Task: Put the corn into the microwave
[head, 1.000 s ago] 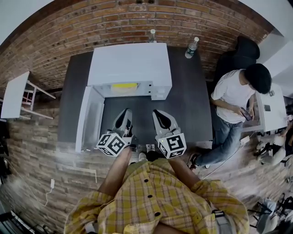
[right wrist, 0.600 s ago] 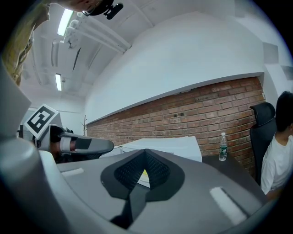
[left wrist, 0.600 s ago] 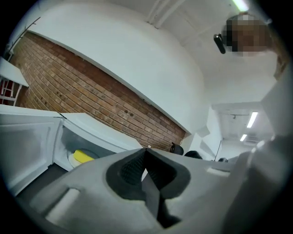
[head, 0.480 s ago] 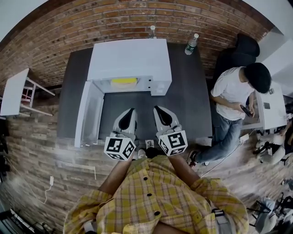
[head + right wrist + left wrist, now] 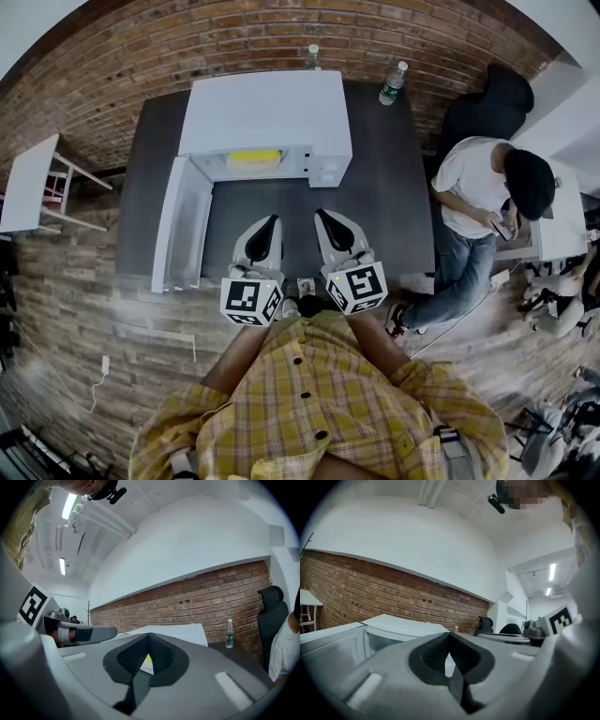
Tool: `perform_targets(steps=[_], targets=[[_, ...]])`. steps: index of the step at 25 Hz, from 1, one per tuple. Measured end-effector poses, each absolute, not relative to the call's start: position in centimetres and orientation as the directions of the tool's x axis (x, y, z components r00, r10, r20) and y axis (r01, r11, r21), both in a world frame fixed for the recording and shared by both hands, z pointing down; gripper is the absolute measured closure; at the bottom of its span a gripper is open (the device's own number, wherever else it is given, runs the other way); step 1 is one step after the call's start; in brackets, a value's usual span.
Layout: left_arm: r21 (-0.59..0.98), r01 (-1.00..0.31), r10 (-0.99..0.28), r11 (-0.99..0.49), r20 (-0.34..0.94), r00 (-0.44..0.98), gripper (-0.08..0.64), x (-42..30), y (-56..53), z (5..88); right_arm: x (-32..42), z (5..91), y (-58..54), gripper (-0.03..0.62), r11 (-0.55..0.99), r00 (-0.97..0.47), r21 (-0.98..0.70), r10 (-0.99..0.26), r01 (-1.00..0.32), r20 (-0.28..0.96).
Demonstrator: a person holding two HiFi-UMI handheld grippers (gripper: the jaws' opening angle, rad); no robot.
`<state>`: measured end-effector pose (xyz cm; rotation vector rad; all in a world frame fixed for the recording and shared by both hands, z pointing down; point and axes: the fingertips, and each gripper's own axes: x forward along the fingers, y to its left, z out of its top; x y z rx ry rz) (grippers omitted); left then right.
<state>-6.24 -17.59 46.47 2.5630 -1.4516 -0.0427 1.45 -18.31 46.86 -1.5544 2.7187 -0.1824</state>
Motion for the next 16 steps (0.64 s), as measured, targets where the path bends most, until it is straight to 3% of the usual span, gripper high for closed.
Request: perform_targets(steps=[16], targets=[[0.167,-0.864,-0.866,-0.476,0.084,0.493,0.563,-7.5,-17.4,46.5,0.5,46.2,-18.1,0.589,0.517,-0.522,-0.099,-0.852,-0.850,0.035]])
